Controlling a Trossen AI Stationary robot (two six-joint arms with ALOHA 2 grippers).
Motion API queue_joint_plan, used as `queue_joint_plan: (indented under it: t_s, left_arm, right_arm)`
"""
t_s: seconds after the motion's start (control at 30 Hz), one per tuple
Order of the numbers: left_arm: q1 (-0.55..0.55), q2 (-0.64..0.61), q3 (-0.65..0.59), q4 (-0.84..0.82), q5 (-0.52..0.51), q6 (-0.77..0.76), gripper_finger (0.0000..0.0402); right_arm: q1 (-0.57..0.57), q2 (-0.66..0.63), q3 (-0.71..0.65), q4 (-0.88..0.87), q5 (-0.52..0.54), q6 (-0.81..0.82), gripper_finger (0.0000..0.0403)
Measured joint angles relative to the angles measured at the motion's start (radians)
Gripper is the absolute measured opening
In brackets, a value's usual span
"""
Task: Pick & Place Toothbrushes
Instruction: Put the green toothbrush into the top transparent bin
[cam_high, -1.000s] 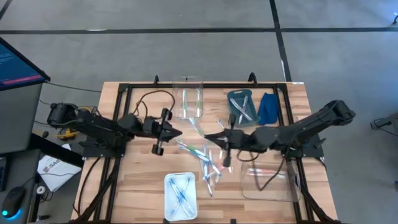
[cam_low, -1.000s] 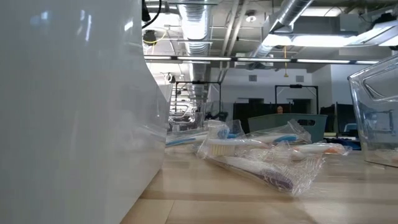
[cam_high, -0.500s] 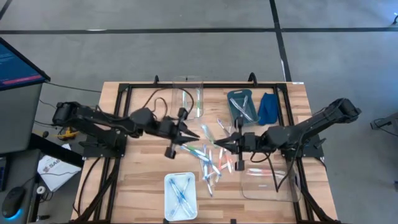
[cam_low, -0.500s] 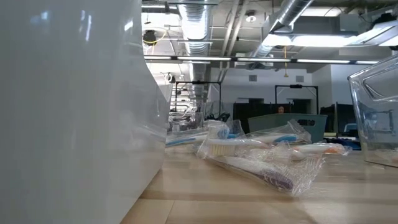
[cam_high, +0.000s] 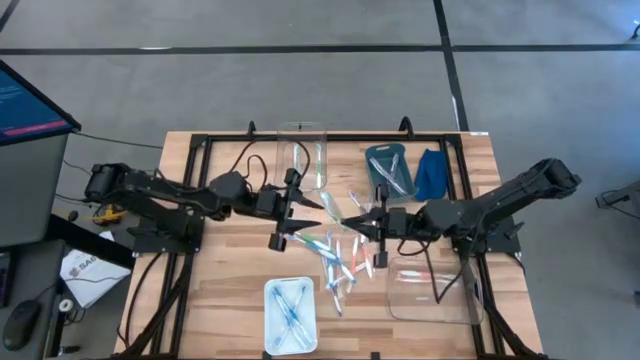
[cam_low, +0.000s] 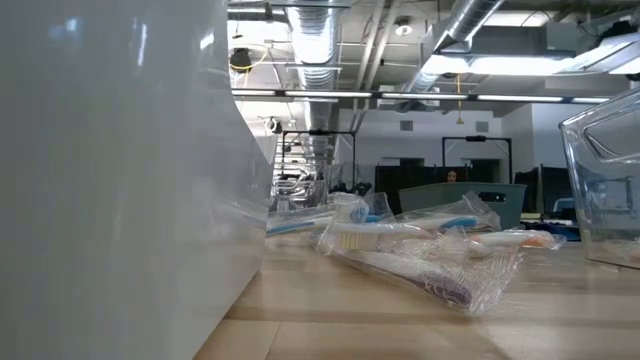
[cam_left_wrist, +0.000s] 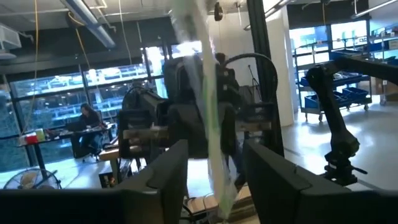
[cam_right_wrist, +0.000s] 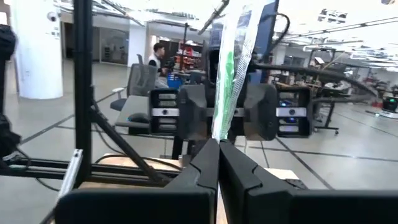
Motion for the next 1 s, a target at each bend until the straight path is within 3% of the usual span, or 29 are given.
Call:
queue_joint_plan:
  t_s: [0.4,1.0]
  left_arm:
    - [0.000,0.000,0.000,0.008,0.003,-0.001,0.0188]
    - [0.000,0.008,-0.002,0.019,-0.020,-0.002,0.0186]
  right_arm:
    - [-0.037,0.052,-0.001,0.025,0.000,0.001,0.0000]
    - [-0.091,0.101,-0.001,0.042,0.001,0.028,0.0000]
